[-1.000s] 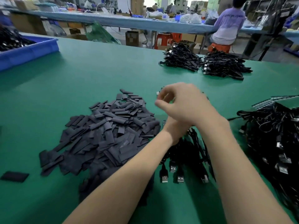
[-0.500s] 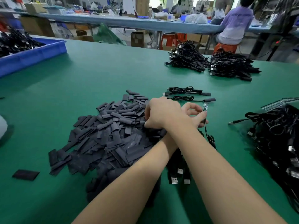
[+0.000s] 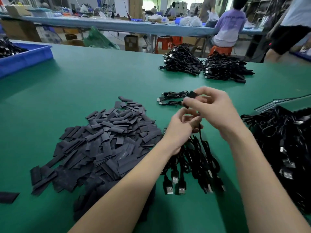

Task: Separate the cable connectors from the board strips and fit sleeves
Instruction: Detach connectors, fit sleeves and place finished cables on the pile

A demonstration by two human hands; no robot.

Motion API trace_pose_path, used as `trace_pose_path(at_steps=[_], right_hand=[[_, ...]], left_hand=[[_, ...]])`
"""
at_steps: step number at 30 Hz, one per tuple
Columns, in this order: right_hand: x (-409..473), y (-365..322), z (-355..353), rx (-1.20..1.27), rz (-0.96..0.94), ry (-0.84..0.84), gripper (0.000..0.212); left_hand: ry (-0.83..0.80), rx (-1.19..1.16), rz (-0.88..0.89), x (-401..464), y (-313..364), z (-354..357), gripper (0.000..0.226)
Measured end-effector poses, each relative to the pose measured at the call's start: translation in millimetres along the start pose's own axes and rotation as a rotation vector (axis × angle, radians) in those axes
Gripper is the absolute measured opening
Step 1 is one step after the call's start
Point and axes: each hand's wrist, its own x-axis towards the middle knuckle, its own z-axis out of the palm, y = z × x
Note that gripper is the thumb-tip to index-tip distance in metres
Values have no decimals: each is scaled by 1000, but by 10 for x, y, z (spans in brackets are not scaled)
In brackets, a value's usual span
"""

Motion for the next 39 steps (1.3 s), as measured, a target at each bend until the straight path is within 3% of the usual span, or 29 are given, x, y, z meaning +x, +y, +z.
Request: trace_pose_path(at_steps=[4,11,19,23,27,39], right_hand=[[-42,342,-389,255,125,206,16],[-95,480,-346,657,164,210,20],[-133,534,-303,420,182,225,20],[-127,556,-312,394,168,227,33],[-122,589,-289,395,160,207,21],[-114,635,-364,341,150,133,10]], left_hand=[[15,-94,6,49,-1,1,10],[-40,-92,33,31,5,16,9],[-104,-23,38,-9,45,17,7],[-107,-38,33,-10,59,16,7],[-105,-38,24,-16,61,10,7],[-123,-34,25,-16,58,-8,10]])
